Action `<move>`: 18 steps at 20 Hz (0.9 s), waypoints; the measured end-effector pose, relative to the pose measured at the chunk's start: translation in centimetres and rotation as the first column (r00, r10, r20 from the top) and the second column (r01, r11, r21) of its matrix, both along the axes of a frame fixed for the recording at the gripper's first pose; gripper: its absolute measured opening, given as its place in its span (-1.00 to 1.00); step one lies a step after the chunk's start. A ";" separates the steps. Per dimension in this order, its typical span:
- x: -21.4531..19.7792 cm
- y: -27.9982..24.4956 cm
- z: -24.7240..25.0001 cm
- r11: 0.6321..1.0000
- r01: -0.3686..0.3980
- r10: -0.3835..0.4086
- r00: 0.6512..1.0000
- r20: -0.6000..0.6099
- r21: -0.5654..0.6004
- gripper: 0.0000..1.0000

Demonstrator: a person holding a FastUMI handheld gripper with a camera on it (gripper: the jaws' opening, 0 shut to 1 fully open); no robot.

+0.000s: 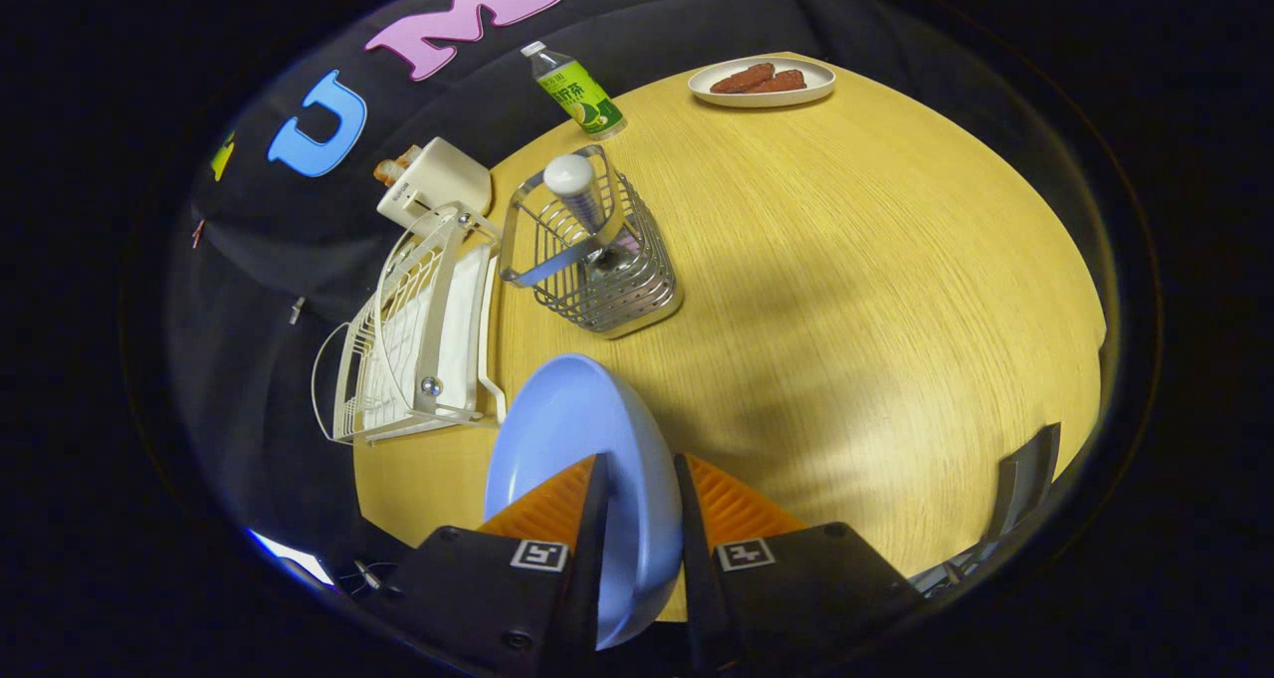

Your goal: Take the plate from the dish rack, then take the spoon from the basket and place it into the plate.

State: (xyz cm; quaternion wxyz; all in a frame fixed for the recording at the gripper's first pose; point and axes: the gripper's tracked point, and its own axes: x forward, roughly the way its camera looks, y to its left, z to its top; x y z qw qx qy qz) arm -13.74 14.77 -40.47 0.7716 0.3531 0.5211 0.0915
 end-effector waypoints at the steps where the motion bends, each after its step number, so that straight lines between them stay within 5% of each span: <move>1: -0.2 -0.3 -0.5 1.000 -0.005 0.005 1.000 -0.010 -0.022 -0.13; 7: -1.2 -1.5 -1.2 0.995 -0.012 0.010 1.000 -0.016 -0.098 0.17; 13: -1.4 -2.1 1.1 0.989 -0.048 0.056 0.997 0.058 -0.142 0.95; 18: 0.0 -2.7 5.9 0.976 -0.070 0.113 0.971 0.210 -0.204 0.99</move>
